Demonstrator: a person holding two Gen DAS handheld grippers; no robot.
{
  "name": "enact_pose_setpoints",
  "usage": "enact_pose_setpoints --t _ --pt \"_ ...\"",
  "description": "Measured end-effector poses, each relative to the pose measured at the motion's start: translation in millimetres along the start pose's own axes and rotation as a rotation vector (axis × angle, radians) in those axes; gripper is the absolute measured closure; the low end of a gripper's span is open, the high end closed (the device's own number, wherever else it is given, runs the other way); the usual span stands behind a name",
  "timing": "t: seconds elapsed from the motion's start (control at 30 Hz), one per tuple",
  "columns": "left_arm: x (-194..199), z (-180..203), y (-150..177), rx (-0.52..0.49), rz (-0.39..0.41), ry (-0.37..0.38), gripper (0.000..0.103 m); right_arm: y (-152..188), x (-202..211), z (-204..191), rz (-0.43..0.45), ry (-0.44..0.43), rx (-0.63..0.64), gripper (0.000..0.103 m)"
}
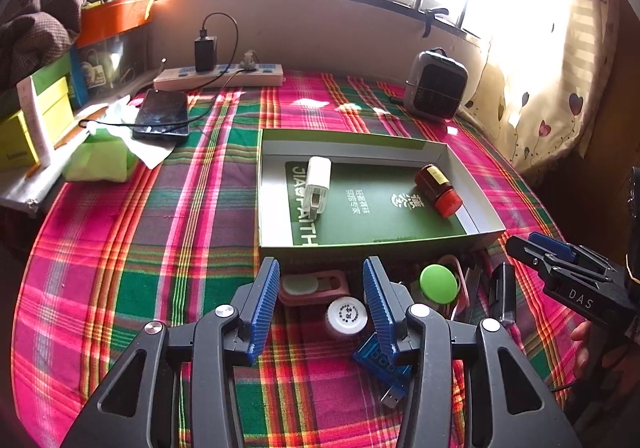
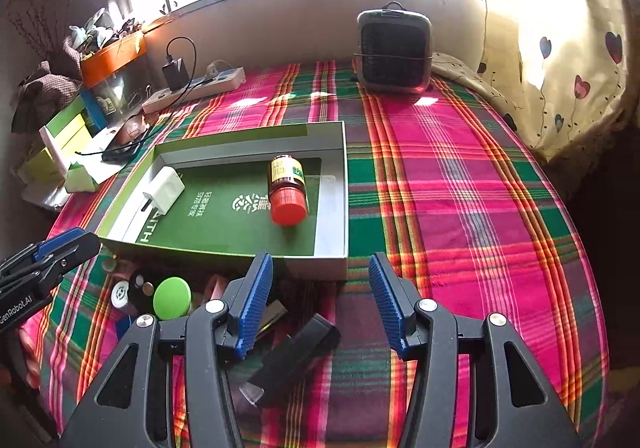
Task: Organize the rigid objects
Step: 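Move the left tool to the blue USB tester while the right tool grasps the black stapler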
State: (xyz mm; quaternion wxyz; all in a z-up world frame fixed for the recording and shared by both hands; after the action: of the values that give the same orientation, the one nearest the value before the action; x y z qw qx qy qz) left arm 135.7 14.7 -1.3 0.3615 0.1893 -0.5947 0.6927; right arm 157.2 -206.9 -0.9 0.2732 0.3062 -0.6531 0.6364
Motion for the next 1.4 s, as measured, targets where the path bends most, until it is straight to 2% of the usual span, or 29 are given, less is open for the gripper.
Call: enact_pose_setpoints --t 0.4,0.8,1.27,1.33,1.4 --pt "6 -1 42 0.017 -0.057 0.033 0.06 32 8 -4 -0.021 -0.011 -0.013 0.051" --pt "1 15 63 0.008 -0.111 0.121 0.06 48 0 -15 -0.059 -0.016 -0.001 0.048" --pt "-5 55 78 -0.046 -0.165 0.229 0.06 55 -3 2 -0.074 0.066 0.007 0.048" --pt "-6 60 79 -0.051 -0.171 0.246 0.06 56 -2 5 -0.07 0.065 0.003 0.051" --pt "-7 64 79 -0.05 -0.179 0.262 0.06 56 -1 7 -0.066 0.07 -0.004 0.066"
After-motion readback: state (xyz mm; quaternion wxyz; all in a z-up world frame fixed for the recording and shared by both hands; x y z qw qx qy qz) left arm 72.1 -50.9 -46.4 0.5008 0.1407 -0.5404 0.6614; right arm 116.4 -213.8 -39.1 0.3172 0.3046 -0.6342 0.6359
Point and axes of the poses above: each gripper's, at about its wrist camera, not at the fingertips, and x roughly against the way its jaws point, z to its right, y to its underside, the point moved 7 cm from there along -x, roughly the way its jaws point, and after that the axes turned 5 degrees about y, right-handed, at the moved point
